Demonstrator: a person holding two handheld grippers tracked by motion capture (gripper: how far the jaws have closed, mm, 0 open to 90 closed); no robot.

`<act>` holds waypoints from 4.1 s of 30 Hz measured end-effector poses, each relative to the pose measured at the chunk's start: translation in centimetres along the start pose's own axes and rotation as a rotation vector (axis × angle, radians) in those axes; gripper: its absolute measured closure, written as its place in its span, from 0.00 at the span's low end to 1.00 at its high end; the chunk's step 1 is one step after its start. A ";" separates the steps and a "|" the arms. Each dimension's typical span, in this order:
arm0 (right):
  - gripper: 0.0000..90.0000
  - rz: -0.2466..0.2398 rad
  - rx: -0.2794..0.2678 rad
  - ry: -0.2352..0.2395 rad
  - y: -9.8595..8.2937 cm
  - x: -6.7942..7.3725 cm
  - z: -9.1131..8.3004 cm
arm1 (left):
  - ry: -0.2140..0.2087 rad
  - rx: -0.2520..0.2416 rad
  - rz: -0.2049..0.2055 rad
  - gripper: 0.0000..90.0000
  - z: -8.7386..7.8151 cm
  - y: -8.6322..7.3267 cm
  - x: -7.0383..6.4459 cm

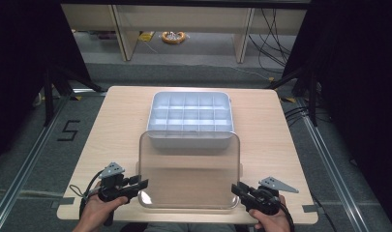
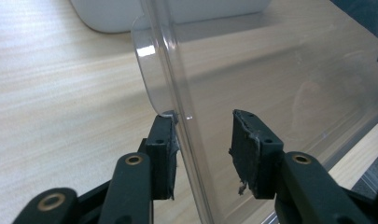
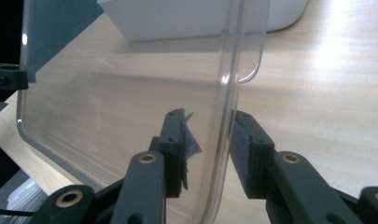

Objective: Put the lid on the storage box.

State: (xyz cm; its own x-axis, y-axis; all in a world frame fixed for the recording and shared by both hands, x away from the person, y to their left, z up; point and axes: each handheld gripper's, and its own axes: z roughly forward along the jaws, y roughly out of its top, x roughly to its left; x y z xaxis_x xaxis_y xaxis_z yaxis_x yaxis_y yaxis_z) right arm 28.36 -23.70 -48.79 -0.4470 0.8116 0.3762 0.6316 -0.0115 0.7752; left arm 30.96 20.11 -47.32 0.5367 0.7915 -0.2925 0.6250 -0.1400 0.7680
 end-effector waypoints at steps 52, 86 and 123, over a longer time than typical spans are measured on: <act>0.73 -0.007 -0.134 -0.120 14.5 -2.3 6.1 | 0.123 -0.101 -0.082 0.67 4.5 15.1 4.1; 0.70 0.085 -0.095 -0.189 17.9 -4.7 10.9 | 0.174 -0.044 -0.186 0.63 8.8 18.1 6.9; 0.67 0.163 -0.059 -0.236 17.8 -5.4 13.3 | 0.200 0.030 -0.259 0.57 11.4 17.3 8.5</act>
State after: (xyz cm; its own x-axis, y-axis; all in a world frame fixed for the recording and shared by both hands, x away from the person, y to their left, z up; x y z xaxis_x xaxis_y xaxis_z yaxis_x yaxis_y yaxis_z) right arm 50.44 -20.54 -43.76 -0.1782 0.9095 0.3755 0.6420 -0.1817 0.7449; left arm 52.78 17.64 -42.96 0.2371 0.9039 -0.3561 0.7444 0.0665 0.6644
